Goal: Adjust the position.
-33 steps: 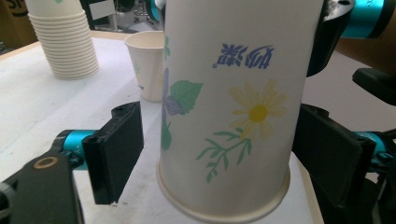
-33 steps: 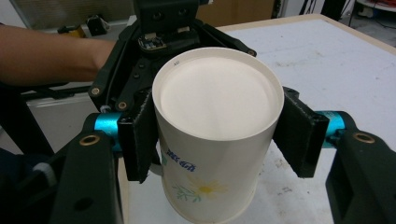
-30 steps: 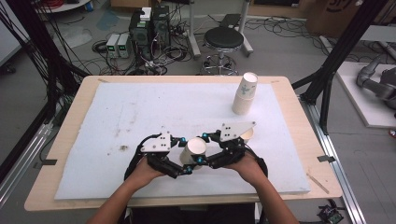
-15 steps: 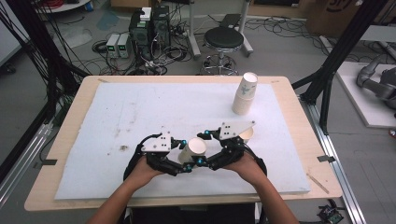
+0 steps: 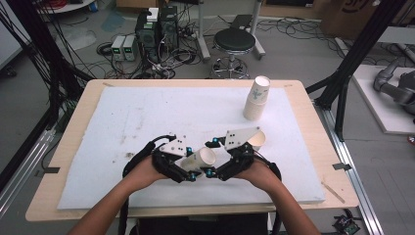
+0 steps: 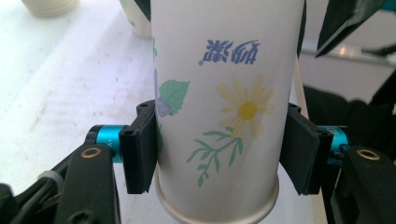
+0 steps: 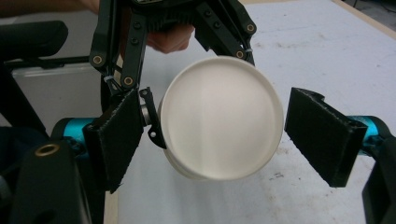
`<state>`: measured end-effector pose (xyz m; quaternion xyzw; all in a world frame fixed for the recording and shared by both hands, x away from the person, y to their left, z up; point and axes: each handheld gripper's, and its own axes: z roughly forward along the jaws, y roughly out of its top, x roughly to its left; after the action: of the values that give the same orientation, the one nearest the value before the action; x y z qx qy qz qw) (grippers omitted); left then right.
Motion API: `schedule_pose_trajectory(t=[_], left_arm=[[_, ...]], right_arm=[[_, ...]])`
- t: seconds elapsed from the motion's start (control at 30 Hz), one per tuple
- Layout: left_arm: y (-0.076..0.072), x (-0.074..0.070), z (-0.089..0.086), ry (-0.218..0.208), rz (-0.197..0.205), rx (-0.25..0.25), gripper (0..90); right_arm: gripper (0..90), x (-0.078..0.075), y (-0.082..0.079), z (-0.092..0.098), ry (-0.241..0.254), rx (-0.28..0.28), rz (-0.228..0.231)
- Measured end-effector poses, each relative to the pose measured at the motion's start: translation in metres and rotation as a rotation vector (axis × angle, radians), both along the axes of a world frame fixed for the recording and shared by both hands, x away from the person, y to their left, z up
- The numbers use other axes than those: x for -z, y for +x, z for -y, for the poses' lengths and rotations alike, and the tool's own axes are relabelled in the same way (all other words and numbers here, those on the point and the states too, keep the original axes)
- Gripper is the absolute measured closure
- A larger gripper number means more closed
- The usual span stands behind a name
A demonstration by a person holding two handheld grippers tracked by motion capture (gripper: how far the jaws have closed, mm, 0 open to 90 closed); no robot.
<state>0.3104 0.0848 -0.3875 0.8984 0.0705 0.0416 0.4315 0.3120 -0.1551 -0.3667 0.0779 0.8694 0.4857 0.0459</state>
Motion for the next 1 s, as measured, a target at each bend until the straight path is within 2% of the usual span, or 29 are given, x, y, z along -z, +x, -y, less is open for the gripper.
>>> schedule_pose_trajectory(t=[0.17,0.33,0.53,0.63,0.87,1.0], left_arm=[[0.002,-0.006,0.003,0.083,-0.013,0.006,36.1],[0.003,-0.009,0.003,0.107,-0.016,0.017,36.1],[0.004,-0.014,0.005,0.161,-0.005,0.032,36.2],[0.006,-0.016,0.005,0.171,-0.005,0.033,36.2],[0.005,-0.017,0.008,0.223,-0.011,0.055,36.2],[0.005,-0.016,0.010,0.257,-0.010,0.077,36.2]], right_arm=[[19.7,-0.003,0.003,-0.001,-0.049,-0.026,0.011],[19.7,-0.005,0.005,-0.002,-0.071,-0.031,0.018],[19.7,-0.007,0.007,-0.005,-0.101,-0.058,0.026],[19.7,-0.007,0.007,-0.007,-0.114,-0.064,0.027],[19.7,-0.004,0.008,-0.011,-0.144,-0.082,0.035],[20.1,-0.003,0.006,-0.016,-0.176,-0.108,0.058]])
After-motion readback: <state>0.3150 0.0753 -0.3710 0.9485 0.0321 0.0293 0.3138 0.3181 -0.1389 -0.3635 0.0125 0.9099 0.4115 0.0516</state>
